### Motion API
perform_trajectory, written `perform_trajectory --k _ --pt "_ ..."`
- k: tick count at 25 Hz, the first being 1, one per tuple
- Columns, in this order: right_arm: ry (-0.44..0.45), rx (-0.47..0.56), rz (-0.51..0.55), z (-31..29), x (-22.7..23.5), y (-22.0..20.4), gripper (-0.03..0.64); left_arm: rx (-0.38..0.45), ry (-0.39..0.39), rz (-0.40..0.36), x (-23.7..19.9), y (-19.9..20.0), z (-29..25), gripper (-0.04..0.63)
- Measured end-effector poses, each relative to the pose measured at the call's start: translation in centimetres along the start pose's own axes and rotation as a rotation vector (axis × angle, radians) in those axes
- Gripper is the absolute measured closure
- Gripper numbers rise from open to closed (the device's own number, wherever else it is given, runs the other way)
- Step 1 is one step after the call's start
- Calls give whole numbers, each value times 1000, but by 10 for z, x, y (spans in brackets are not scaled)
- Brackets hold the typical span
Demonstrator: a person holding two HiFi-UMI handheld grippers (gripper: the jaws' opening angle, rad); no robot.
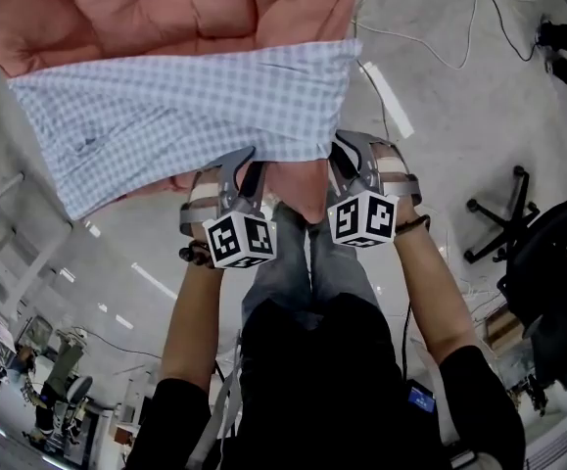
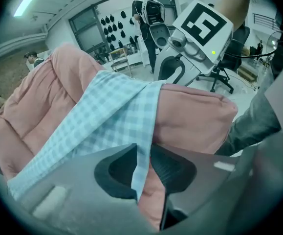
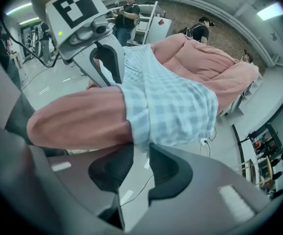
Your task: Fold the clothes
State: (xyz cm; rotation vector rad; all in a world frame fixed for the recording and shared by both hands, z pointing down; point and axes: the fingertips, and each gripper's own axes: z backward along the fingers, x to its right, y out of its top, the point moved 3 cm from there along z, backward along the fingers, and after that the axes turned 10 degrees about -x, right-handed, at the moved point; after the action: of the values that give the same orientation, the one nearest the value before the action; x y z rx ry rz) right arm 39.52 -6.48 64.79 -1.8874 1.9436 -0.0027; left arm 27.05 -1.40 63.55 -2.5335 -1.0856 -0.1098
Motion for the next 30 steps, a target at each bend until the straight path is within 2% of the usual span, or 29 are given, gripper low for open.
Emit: perform_trajectory --k 3,7,12,21,30 --pt "-13 -2 2 -1 -1 2 526 8 0 27 -3 3 0 586" --pt "-36 21 -30 8 -4 3 609 30 5 49 -3 5 9 586" --pt "-84 10 -59 18 -1 -12 609 39 31 54 3 -2 28 588" --pt "-157 -33 -110 48 -2 -34 612 63 41 12 11 -1 50 588" --pt "-170 -71 -149 84 -22 -62 612 71 -29 -95 37 -1 72 588"
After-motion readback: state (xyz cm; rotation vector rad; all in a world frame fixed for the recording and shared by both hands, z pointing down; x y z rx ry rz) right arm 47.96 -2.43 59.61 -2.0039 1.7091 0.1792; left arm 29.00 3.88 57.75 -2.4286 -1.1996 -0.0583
